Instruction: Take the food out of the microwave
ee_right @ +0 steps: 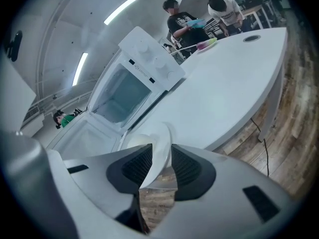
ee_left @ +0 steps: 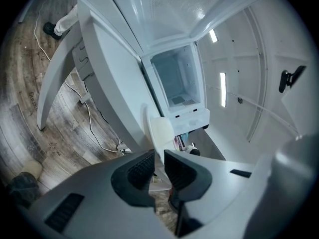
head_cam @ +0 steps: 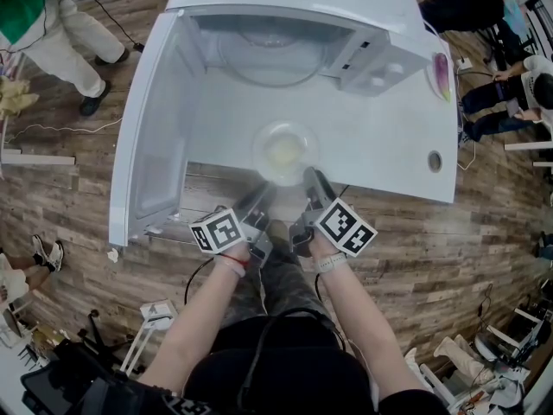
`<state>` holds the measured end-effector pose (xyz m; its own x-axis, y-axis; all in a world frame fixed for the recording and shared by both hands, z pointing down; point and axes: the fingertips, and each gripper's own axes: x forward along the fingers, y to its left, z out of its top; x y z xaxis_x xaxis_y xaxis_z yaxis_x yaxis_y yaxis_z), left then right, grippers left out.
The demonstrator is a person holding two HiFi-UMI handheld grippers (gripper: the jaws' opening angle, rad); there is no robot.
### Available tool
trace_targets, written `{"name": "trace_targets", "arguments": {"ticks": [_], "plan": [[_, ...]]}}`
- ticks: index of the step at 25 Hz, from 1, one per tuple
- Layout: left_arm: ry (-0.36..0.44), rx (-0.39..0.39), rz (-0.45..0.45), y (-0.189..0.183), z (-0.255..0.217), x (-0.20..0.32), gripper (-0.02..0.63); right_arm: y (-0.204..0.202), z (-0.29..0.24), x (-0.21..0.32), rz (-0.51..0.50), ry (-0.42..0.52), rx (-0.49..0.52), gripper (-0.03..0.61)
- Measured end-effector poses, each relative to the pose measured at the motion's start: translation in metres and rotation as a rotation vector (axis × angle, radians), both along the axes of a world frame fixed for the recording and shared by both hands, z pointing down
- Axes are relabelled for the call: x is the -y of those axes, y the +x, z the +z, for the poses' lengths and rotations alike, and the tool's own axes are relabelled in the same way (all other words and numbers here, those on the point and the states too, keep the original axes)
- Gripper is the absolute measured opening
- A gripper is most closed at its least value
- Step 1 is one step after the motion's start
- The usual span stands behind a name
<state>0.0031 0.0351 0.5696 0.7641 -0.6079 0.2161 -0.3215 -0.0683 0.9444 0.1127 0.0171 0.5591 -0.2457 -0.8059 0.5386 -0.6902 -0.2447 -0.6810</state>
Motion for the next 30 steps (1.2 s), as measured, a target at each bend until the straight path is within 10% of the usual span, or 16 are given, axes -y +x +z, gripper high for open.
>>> {"name": "trace_targets", "arguments": {"ticks": [9,30], "plan": [[0.011,0.14,0.081,-0.012,0.012,-0.02,0.061,-0.001,-0.003,-0.004,-0.061,0.031,-0.105,0.054],[0.347,0.348,0.184,-0.014,-0.045,-0.015,0.009,-0.055,-0.06,-0.017,-0.461,0.245,-0.351,0.018]]}}
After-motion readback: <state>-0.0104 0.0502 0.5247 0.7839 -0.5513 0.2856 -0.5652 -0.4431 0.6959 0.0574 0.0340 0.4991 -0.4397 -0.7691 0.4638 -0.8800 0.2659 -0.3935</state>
